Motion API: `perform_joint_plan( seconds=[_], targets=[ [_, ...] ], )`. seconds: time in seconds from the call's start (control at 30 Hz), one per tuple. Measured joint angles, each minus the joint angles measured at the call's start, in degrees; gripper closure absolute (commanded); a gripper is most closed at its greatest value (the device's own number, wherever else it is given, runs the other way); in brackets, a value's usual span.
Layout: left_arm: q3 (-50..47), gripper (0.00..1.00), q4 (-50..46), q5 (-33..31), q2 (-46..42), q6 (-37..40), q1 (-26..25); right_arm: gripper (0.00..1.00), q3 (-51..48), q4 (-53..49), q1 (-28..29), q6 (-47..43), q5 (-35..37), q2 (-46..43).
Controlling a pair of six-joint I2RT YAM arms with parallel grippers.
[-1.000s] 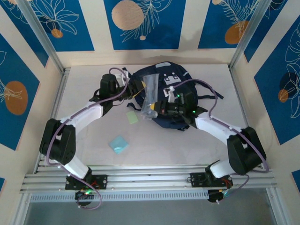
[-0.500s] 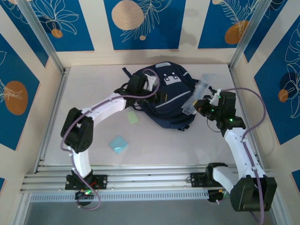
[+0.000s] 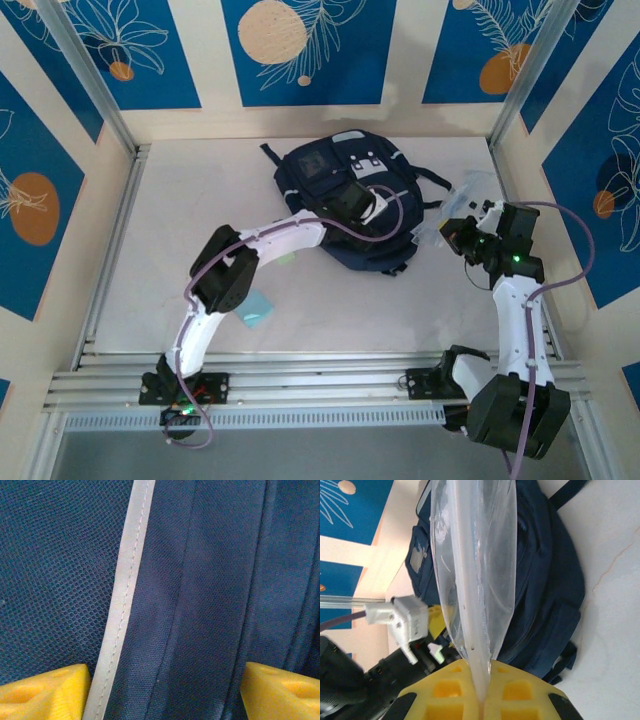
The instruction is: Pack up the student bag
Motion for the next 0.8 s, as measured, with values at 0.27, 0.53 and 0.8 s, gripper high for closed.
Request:
perform_joint_plan(
  seconds=[0.27, 0.53, 0.8],
  targets=[
    [3.91, 1.0, -1.62, 1.33, 2.71, 0.48, 0.92, 1.0, 0.0, -1.25, -0.83, -0.22, -0.17, -1.44],
    [3.96, 1.0, -3.21, 21.7, -1.84, -11.54, 7.78, 1.0, -1.25, -0.98, -2.91, 0.85, 3.34, -5.35],
    [8.04, 1.0, -2.62, 35.26, -3.5, -22.93, 12.17, 1.0, -8.07, 10.71, 2.67, 7.63, -0.83, 0.94]
  ],
)
